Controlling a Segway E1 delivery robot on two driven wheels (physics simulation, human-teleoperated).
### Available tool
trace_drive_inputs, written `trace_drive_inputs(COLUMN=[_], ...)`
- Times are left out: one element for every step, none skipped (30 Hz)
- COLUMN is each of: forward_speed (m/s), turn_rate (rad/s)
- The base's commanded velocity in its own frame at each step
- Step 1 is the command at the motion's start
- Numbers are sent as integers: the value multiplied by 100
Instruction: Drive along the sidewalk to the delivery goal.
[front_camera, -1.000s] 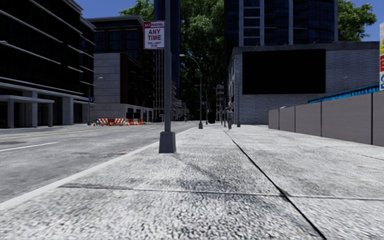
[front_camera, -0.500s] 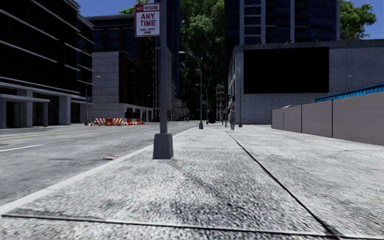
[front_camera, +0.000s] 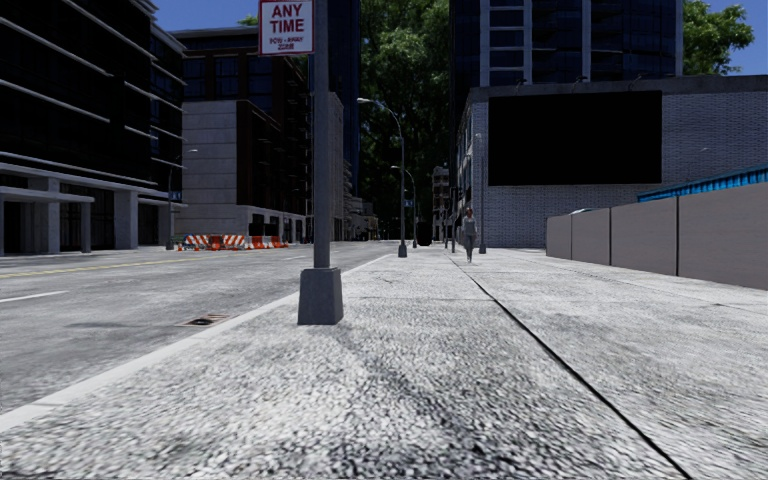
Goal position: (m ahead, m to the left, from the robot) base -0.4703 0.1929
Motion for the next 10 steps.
trace_drive_inputs(forward_speed=[0,0,0,0,0,0,0,0,0,0], turn_rate=[0,0,0,0,0,0,0,0,0,0])
